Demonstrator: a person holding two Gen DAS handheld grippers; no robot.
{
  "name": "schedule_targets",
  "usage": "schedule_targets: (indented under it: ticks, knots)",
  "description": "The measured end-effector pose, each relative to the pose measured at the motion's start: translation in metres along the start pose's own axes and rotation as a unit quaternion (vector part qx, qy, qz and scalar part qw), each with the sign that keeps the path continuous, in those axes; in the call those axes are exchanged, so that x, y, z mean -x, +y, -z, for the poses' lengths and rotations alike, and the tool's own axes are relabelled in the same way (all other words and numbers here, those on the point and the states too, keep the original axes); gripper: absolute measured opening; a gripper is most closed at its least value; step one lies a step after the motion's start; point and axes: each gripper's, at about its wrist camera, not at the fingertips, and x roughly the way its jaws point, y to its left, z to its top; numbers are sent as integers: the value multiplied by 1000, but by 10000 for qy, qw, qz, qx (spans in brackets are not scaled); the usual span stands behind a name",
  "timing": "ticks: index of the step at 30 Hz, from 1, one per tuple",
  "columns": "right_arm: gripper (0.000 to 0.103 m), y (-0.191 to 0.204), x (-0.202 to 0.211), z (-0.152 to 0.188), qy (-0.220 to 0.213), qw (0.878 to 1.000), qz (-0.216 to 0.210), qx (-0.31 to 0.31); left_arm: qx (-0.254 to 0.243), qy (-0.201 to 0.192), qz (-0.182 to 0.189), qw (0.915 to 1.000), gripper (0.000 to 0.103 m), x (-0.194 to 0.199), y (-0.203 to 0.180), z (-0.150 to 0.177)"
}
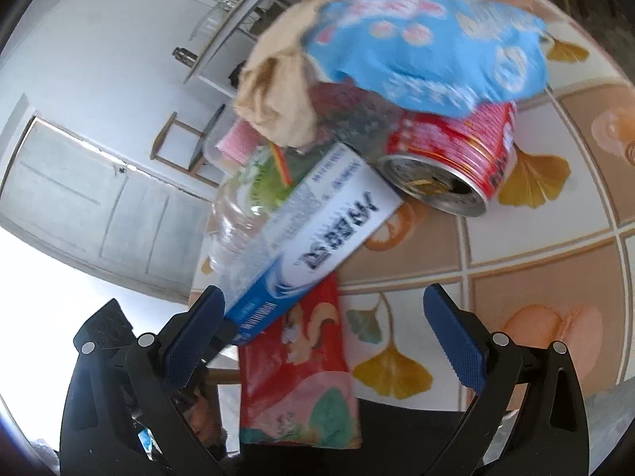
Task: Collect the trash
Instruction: 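Move both tools toward the toothpaste box and red snack bag on the pile, then close the right tool on the blue-and-white toothpaste box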
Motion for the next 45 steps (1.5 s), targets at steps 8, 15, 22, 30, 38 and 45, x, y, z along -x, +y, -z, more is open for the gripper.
schedule_targets:
  ticks: [8, 15, 22, 30, 38, 45]
  knots:
    - [97, 24, -12, -5, 61, 10000, 42, 38, -89, 88, 409, 9991, 59, 5, -12, 11]
    - [97, 33, -16, -1, 78, 9995, 283, -69, -147, -5, 329, 9994, 61, 20, -12, 19]
    - [96, 42, -32, -2, 105, 9987, 435, -232, 110, -69, 365, 9992, 62, 29, 3, 22]
    - [91, 47, -48, -4, 220, 9980, 315, -492, 373, 61, 920, 9950, 61, 15, 5, 16]
    - [86, 51, -66, 5, 413, 9966, 345, -621, 250, 258, 1226, 9918, 61, 6, -13, 15]
    - [77, 57, -75, 8, 498, 9957, 583, -523, 5, 347, 1456, 9887, 61, 5, -36, 20]
